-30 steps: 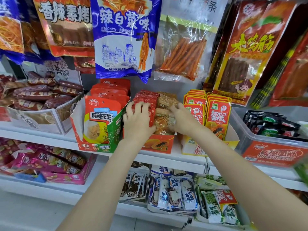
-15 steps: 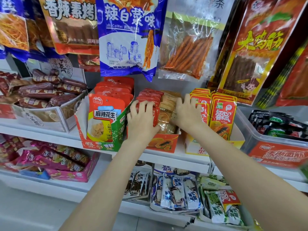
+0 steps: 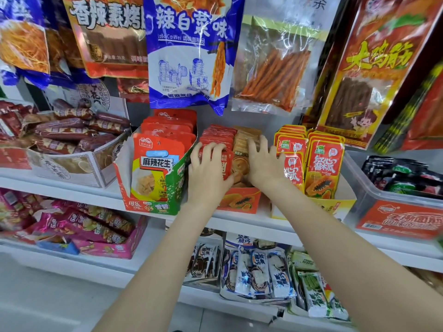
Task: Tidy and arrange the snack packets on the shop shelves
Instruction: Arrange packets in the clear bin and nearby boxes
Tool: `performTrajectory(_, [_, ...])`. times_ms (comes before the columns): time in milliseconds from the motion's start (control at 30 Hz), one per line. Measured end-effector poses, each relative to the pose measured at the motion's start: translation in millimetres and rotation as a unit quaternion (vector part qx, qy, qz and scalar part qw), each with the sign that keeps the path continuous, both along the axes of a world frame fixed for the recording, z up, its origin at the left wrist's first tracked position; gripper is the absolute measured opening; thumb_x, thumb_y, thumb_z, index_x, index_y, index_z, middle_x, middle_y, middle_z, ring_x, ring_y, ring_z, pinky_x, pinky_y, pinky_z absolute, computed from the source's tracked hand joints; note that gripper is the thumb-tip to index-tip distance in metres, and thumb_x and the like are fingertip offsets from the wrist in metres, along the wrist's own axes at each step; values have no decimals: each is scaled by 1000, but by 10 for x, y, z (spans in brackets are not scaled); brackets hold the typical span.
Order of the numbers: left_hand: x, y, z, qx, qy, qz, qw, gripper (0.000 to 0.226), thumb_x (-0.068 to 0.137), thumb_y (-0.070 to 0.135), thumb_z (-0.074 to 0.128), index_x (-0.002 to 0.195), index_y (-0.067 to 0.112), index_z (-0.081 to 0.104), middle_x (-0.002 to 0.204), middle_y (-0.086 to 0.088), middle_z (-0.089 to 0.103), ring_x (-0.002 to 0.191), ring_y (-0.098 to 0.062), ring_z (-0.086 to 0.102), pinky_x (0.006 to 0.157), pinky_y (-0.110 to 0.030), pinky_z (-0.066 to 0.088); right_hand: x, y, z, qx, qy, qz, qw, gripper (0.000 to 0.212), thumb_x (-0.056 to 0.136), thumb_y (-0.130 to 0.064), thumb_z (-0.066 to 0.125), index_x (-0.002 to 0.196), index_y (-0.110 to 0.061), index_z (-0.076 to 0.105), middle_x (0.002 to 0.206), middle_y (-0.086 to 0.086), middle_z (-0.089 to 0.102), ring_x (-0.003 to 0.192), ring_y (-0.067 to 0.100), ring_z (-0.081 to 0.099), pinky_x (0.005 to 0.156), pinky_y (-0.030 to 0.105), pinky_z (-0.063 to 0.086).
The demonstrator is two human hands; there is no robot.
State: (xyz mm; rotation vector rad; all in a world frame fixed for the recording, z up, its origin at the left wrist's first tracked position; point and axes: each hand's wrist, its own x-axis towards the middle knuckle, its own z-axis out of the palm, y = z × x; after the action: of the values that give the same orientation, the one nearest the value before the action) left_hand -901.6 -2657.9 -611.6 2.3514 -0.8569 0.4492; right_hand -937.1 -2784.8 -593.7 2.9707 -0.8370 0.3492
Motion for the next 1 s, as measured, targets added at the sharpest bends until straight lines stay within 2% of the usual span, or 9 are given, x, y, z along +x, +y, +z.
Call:
performTrajectory(267, [-104,30,-20,-23,25,-15,999,74,88,27,58,147,17,15,155,-2,13,144,-22,1,114,-38,15,-525,-57,268,46,-82,100,991,77,80,-27,68,143,-19,24,148,10,22,134,33,20,108,44,25])
performTrajectory(400, [-437,63,-79,-114,-51,-5,992,54,80,9,58,132,8,44,146,-16,33,135,-34,24,108,-46,26,-1273,-233,229,34,-128,97,986,64,81,-27,68,136,-15,39,142,12,33,130,33,26,107,40,20])
performTrajectory(467, [-708,28,-133,-132,-84,-46,987,44,77,6,51,121,6,51,136,-17,42,124,-34,34,101,-45,34,-1787,-388,134,38,-145,76,986,53,80,-19,69,128,-10,48,134,16,41,124,37,32,102,37,21])
performTrajectory(567, [-1197,-184,-262,-77,-83,-152,982,40,77,6,49,117,6,53,129,-16,46,119,-34,40,96,-44,37,-2630,-607,-102,41,-145,10,989,45,78,-9,70,119,-1,54,122,23,49,111,43,43,93,35,25])
performTrajectory(633, [-1506,-394,-419,-22,-57,-216,975,41,74,2,54,115,6,53,129,-17,47,119,-37,42,95,-48,39,-3155,-723,-334,60,-122,-35,990,42,79,-8,69,117,0,55,118,23,50,108,42,45,93,41,31])
performTrajectory(700, [-1767,-625,-601,46,-67,-287,955,41,72,1,58,112,7,54,128,-18,49,118,-40,44,90,-50,44,-3577,-860,-605,87,-103,-91,987,37,81,-9,67,114,3,56,114,25,52,102,42,47,89,47,37])
performTrajectory(800, [-2056,-955,-900,131,-81,-370,916,46,67,1,66,112,6,57,127,-17,52,113,-36,47,86,-49,49,-3964,-1099,-1052,181,-69,-169,966,39,86,-18,62,118,3,54,110,25,53,102,42,51,87,43,41])
performTrajectory(900, [-2261,-1220,-1153,229,-47,-394,889,53,80,5,56,132,8,43,142,-12,38,128,-31,34,102,-43,34,-4049,-1276,-1483,311,-66,-210,925,41,86,-15,62,123,1,51,119,22,55,113,36,51,93,40,40])
performTrajectory(1000, [-2323,-1458,-1381,287,-24,-406,867,57,89,13,49,142,12,27,149,-6,24,135,-25,22,112,-37,21,-3937,-1468,-1731,314,-79,-236,916,42,87,-14,60,124,2,47,113,20,52,104,30,50,75,29,30])
